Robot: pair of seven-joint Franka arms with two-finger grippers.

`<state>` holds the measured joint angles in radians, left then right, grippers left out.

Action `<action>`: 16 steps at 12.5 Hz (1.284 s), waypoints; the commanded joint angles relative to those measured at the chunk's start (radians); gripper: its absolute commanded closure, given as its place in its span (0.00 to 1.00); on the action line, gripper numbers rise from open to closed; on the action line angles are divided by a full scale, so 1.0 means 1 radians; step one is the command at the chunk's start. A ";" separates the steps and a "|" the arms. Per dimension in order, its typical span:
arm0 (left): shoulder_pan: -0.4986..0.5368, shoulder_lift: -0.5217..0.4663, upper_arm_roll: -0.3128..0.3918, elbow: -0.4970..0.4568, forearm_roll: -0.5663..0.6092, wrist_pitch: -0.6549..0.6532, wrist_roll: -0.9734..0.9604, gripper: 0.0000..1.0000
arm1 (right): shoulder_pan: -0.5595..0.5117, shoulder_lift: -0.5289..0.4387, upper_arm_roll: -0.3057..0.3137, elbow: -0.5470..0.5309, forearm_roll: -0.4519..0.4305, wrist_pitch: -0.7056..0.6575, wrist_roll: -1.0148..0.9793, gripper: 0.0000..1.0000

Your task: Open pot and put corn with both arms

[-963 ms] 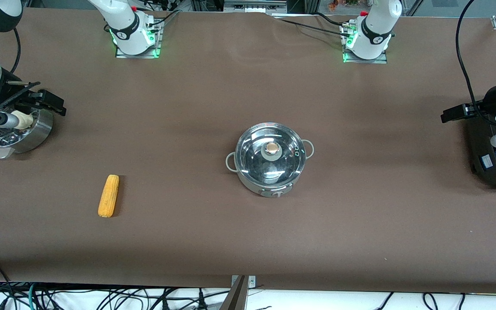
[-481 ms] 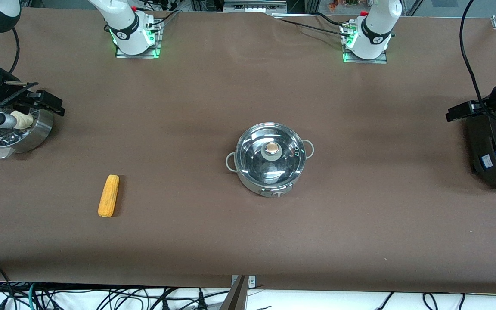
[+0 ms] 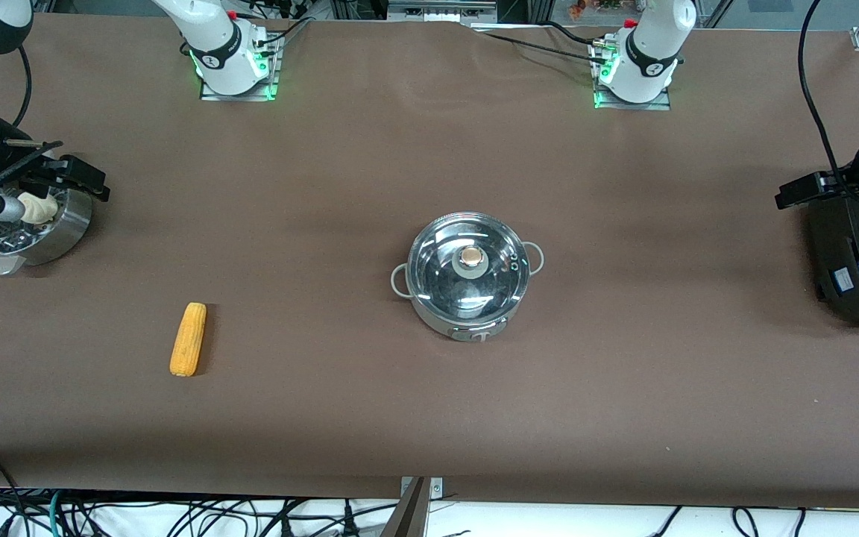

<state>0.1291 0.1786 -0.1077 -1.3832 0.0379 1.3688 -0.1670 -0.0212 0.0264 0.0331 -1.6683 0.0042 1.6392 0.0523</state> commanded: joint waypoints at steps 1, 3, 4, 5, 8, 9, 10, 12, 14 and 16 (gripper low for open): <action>0.003 -0.004 -0.009 0.021 0.036 -0.008 0.006 0.00 | -0.002 0.009 -0.002 0.024 -0.006 -0.007 -0.012 0.00; 0.003 -0.002 -0.010 0.021 0.034 -0.008 0.006 0.00 | -0.002 0.009 -0.002 0.024 -0.006 -0.007 -0.012 0.00; 0.003 -0.002 -0.010 0.023 0.031 -0.008 0.007 0.00 | -0.002 0.012 -0.004 0.024 -0.006 -0.007 -0.012 0.00; 0.001 -0.004 -0.012 0.024 0.028 -0.008 0.012 0.00 | -0.002 0.012 -0.004 0.024 -0.006 -0.007 -0.012 0.00; 0.003 -0.005 -0.013 0.024 0.022 -0.008 0.009 0.00 | -0.002 0.012 -0.004 0.024 -0.009 -0.007 -0.012 0.00; 0.001 -0.005 -0.015 0.024 0.020 -0.008 0.007 0.00 | -0.002 0.012 -0.004 0.024 -0.007 -0.007 -0.012 0.00; 0.003 -0.005 -0.015 0.024 0.020 -0.008 0.007 0.00 | 0.000 0.013 -0.004 0.024 -0.007 -0.007 -0.012 0.00; 0.001 -0.005 -0.015 0.024 0.020 -0.008 0.007 0.00 | -0.002 0.012 -0.004 0.024 -0.009 -0.007 -0.012 0.00; 0.001 -0.008 -0.017 0.024 0.022 -0.008 0.007 0.00 | -0.003 0.014 -0.005 0.024 -0.007 -0.007 -0.012 0.00; 0.001 -0.007 -0.015 0.024 0.020 -0.008 0.006 0.00 | -0.013 0.014 -0.006 0.024 -0.009 -0.007 -0.012 0.00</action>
<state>0.1284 0.1764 -0.1165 -1.3748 0.0385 1.3688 -0.1670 -0.0249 0.0293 0.0284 -1.6679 0.0041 1.6392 0.0523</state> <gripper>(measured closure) 0.000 0.000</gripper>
